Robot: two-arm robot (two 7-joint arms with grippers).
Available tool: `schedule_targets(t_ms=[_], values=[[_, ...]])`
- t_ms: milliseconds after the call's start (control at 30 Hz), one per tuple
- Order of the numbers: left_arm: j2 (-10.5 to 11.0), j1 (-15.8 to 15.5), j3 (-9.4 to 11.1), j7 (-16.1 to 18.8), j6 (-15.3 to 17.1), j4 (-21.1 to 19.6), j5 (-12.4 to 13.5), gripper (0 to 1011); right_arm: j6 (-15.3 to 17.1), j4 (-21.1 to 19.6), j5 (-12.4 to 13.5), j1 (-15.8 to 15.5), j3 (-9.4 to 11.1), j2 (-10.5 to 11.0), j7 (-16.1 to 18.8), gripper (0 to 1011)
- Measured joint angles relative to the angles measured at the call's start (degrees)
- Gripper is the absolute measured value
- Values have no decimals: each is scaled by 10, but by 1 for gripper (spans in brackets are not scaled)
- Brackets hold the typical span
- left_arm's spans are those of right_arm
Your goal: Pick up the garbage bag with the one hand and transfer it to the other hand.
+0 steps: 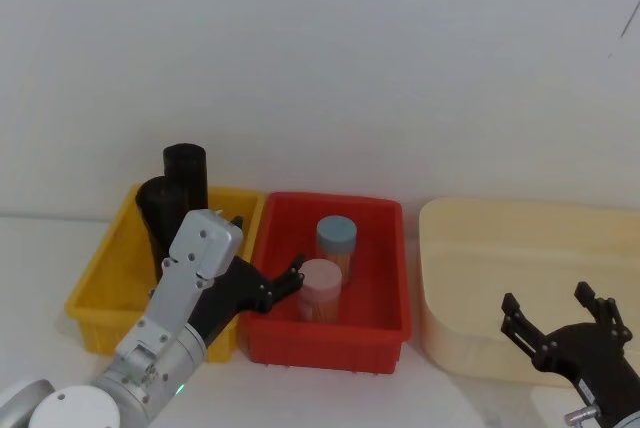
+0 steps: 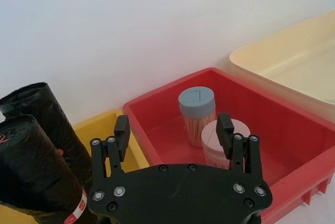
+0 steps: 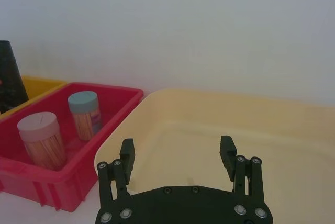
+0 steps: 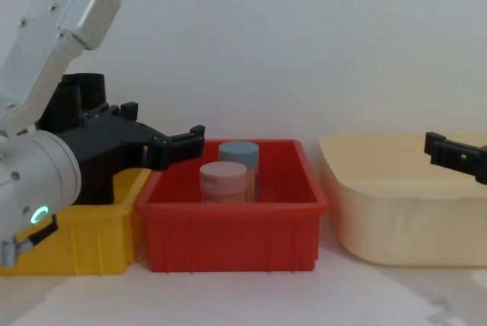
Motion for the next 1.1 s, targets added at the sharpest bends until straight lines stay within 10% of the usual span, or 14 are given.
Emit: schedule_targets(t_ms=[1100], values=[[0, 0, 0, 0, 0, 0, 0, 1001, 0, 0, 0, 0, 0, 0, 0, 1004]])
